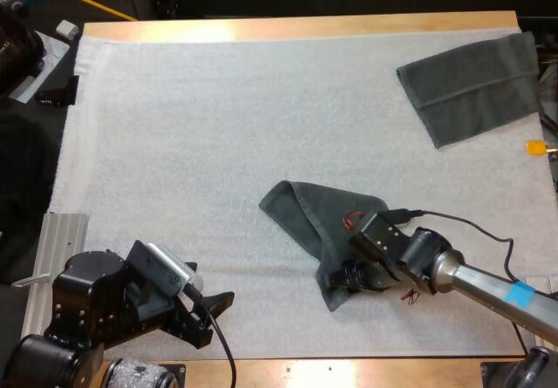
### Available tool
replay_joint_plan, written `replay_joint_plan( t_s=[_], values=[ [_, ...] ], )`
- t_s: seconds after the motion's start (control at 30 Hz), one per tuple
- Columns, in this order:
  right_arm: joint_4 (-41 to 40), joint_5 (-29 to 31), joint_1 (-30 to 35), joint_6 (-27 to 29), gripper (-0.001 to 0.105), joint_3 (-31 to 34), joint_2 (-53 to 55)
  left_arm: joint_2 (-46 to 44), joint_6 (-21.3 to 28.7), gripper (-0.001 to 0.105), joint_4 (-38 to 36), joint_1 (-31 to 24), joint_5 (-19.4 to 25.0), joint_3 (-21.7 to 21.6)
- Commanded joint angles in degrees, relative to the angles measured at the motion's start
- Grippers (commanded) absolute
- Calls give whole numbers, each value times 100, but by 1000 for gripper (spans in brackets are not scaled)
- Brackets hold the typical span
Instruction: Pick towel from pile, fold and stack
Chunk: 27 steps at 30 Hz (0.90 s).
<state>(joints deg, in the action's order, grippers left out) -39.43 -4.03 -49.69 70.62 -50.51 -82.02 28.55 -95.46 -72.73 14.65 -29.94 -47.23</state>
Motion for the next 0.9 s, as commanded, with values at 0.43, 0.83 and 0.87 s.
replay_joint_plan(
  t_s=[0.43, 0.83, 0.87],
  values=[
    [245, -39, 13, -473, 33, 26, -358, 38, -13, 70, 28, 23, -80, -28],
    [355, 144, -17, -451, 0, -17, -239, 40, 8, 70, -22, 26, -62, -33],
    [367, 173, -6, -422, 1, -36, -187, 36, 2, 70, -39, 28, -64, -29]
  ],
)
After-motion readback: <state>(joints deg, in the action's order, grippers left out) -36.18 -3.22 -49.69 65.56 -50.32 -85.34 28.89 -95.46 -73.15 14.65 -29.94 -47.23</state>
